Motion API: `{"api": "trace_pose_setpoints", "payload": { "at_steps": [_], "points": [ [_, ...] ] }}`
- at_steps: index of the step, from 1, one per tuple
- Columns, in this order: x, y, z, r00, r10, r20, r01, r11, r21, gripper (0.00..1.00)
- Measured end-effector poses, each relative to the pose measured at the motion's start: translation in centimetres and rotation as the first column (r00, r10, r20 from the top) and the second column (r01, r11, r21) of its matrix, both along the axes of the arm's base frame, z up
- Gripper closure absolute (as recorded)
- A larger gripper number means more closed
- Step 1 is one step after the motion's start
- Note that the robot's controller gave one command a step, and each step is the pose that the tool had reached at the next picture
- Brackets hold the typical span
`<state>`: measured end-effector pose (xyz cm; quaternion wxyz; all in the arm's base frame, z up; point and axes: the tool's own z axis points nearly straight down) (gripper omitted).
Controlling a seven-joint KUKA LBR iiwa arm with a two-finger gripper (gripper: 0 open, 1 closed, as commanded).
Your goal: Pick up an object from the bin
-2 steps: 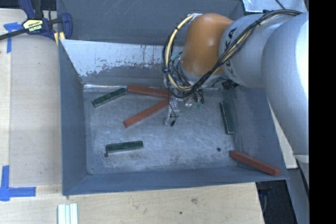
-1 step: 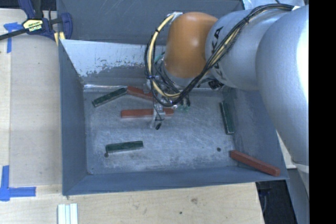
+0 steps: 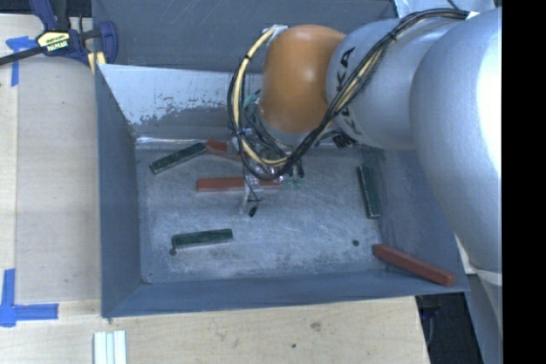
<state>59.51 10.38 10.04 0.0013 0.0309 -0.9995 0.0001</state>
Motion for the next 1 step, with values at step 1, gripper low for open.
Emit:
{"api": "trace_pose_setpoints", "payload": {
  "at_steps": [1],
  "points": [
    [0.54,0.58,-3.01,0.998,0.056,0.0,-0.056,0.998,0.001,0.0]
  ]
}}
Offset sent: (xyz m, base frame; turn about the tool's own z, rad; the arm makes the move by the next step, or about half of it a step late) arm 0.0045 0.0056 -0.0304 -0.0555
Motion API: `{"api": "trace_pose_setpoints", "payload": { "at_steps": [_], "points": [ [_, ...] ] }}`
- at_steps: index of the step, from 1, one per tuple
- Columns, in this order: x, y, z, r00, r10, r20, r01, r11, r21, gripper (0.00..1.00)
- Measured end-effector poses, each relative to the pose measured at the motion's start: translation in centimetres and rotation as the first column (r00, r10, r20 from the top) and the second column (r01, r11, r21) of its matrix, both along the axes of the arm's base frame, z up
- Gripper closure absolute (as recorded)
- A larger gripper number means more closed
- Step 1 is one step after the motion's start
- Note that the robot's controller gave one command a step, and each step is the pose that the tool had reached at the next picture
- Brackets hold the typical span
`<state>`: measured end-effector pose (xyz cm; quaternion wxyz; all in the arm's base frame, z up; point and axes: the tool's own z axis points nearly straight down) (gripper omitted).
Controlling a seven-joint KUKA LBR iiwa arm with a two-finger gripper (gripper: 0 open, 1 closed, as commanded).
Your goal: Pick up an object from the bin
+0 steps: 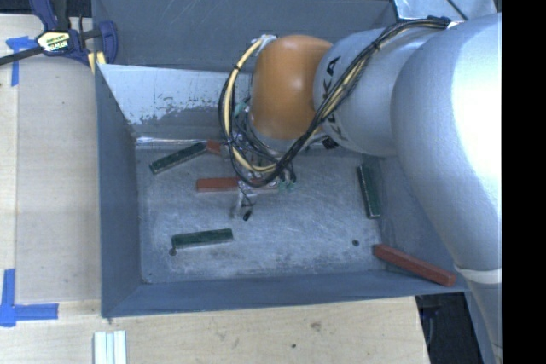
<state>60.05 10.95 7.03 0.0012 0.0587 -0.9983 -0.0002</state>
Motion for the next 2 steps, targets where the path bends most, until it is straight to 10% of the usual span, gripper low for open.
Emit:
{"api": "trace_pose_setpoints", "payload": {
  "at_steps": [1,2],
  "points": [
    [0.11,-0.01,0.13,1.0,0.0,0.003,0.0,1.0,0.0,0.0],
    [0.23,0.06,0.28,1.0,0.001,0.007,-0.001,1.0,0.001,1.0]
  ]
}}
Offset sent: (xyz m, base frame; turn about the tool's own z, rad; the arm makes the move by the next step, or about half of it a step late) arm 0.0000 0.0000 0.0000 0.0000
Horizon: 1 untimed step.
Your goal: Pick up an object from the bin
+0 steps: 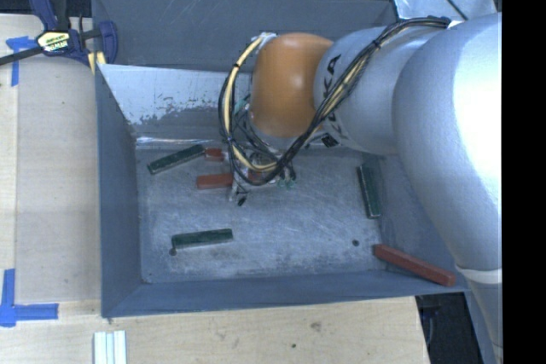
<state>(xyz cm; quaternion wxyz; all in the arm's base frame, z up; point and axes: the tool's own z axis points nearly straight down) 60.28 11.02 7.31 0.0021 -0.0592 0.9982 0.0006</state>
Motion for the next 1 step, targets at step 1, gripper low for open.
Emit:
{"api": "trace_pose_setpoints", "payload": {
  "at_steps": [1],
  "points": [
    [0.16,0.0,1.94,1.0,0.001,0.002,-0.001,1.0,-0.001,1.0]
  ]
}}
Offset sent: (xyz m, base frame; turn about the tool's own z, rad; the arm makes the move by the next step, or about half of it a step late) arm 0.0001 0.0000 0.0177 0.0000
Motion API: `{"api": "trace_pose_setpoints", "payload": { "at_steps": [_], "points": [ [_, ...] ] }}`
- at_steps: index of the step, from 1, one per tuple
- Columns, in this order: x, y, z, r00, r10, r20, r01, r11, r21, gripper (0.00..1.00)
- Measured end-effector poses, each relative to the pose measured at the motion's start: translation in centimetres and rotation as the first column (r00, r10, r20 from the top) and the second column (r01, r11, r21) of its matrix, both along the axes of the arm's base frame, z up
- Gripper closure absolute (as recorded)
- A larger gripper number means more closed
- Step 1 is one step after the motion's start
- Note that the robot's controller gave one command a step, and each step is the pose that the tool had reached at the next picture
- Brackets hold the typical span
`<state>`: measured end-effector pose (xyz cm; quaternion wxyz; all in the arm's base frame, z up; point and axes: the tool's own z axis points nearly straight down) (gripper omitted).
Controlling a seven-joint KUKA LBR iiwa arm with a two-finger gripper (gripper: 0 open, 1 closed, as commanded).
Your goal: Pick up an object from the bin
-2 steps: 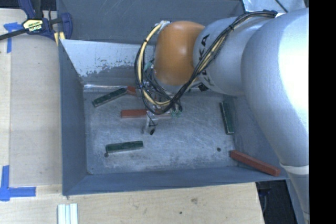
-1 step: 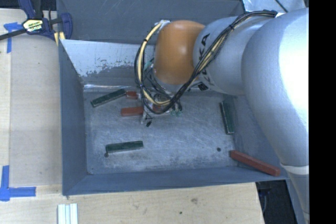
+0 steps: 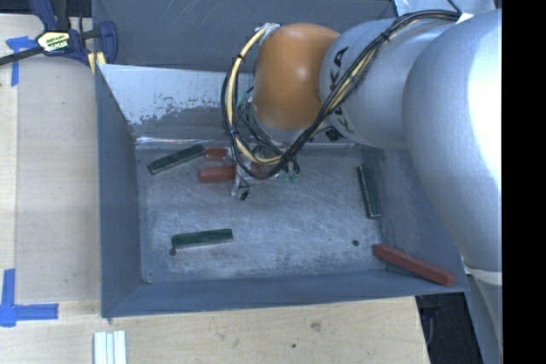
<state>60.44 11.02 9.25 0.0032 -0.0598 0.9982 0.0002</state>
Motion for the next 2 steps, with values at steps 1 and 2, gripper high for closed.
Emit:
{"api": "trace_pose_setpoints", "payload": {
  "at_steps": [1,2],
  "points": [
    [0.1,0.0,1.0,1.0,0.001,0.0,-0.001,1.0,0.0,1.0],
    [0.3,0.0,5.4,1.0,0.001,0.002,-0.001,1.0,0.0,1.0]
  ]
}}
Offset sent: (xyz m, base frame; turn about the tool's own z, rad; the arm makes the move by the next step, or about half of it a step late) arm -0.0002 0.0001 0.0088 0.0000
